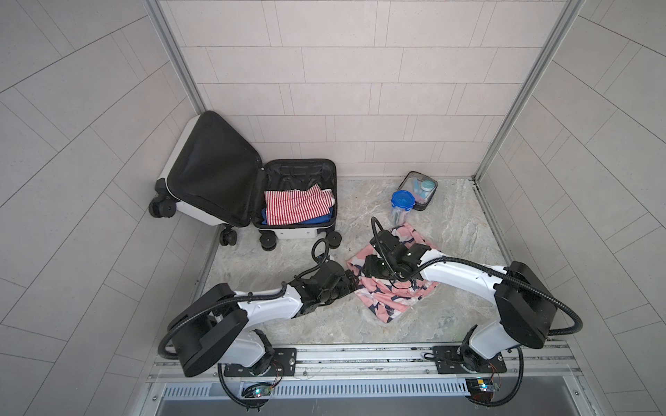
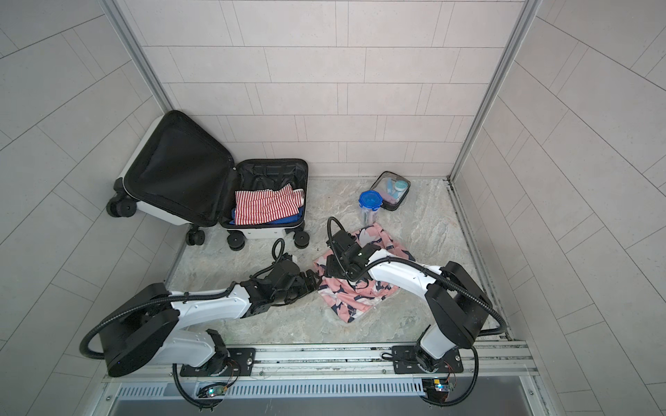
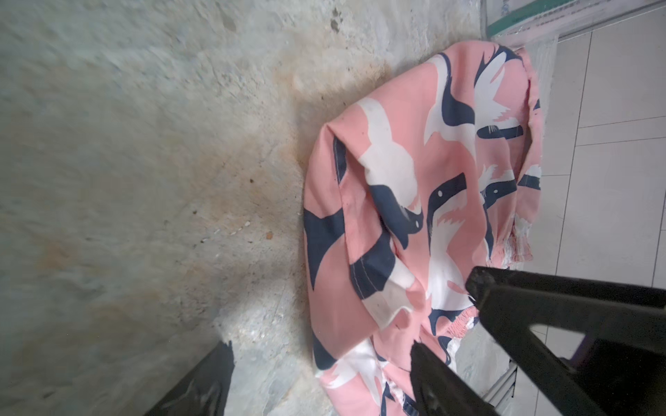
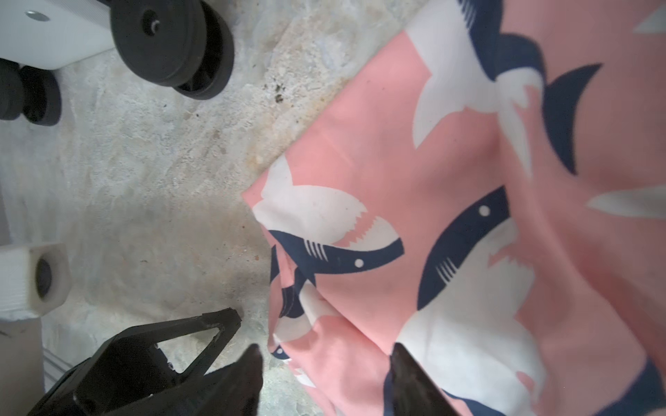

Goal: Pack the luggage
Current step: 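Reposition both grippers onto opposite edges of the pink shark-print garment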

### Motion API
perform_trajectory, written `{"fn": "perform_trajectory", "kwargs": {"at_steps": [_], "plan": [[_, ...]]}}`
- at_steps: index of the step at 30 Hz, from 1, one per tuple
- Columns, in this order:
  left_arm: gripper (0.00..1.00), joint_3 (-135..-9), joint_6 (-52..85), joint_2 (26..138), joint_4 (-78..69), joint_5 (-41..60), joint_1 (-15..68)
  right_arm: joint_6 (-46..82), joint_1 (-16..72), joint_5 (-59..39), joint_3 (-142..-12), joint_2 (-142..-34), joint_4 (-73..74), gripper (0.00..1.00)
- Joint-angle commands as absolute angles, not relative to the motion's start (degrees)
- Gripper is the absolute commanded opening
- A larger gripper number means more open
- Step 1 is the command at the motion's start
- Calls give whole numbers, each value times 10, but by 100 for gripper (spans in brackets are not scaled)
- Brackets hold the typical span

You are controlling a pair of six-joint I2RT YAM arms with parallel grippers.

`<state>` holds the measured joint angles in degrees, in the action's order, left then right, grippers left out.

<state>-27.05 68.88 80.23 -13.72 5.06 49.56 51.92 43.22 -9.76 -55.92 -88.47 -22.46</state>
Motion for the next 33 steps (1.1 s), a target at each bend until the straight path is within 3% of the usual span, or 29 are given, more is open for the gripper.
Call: {"fn": "perform_trajectory", "kwargs": {"at_steps": [1,5,13,21,30,33], "plan": [[83,-260,725,834,-213,70,494,490,433,-53,-571,-846,-275,68],[82,-265,735,865,-243,78,496,461,415,-28,-572,-809,-309,75],[80,-289,730,891,-238,82,501,411,302,-37,-540,-725,-351,78],[64,-319,719,922,-238,88,500,295,99,-72,-507,-690,-373,86],[15,-348,711,952,-240,97,500,242,-54,-132,-526,-799,-336,86],[6,-352,711,954,-238,96,498,246,-78,-171,-533,-852,-311,85]]}}
